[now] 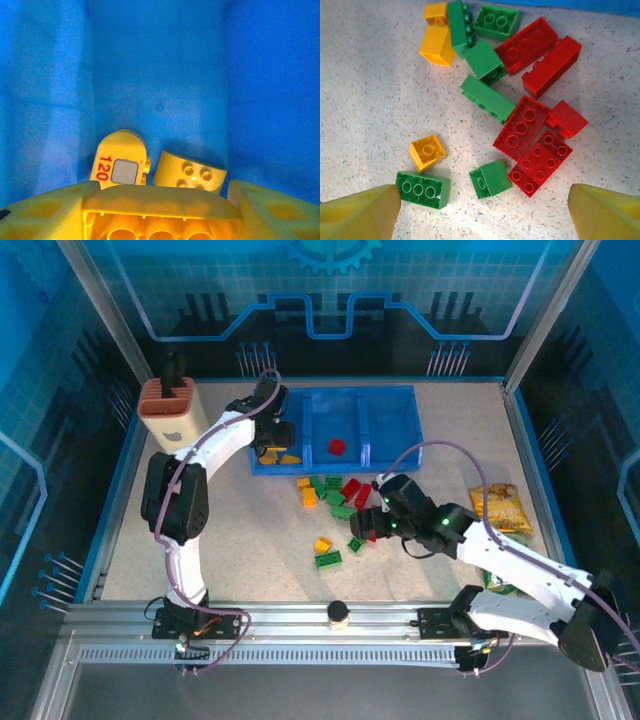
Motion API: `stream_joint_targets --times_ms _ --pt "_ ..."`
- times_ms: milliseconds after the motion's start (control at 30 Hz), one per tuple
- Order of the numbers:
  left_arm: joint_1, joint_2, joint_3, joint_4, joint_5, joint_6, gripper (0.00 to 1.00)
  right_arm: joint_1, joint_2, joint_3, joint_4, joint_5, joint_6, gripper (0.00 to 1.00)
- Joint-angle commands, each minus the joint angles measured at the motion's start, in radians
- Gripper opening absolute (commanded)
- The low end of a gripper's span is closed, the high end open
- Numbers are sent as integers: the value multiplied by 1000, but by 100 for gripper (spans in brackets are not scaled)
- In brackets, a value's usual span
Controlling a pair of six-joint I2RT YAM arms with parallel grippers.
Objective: Sort the legos into containers by color
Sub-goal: Place the lego in the container, then pick up the lego from the bottom-center of the table.
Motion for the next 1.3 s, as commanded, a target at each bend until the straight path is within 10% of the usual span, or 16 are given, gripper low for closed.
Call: stream_joint_targets --times_ms 0,233,900,1267 --pt "7 13 59 -25 25 22 69 28 20 45 0 21 -5 88" --pt "-3 -142 -8 -9 61 -4 93 69 123 95 -18 38 -25 91" --pt "-25 -1075 -793 -6 125 -183 84 187 755 522 -228 -11 -58 76" --pt "-28 -1210 -910 -49 166 -242 81 230 855 545 -241 1 50 69"
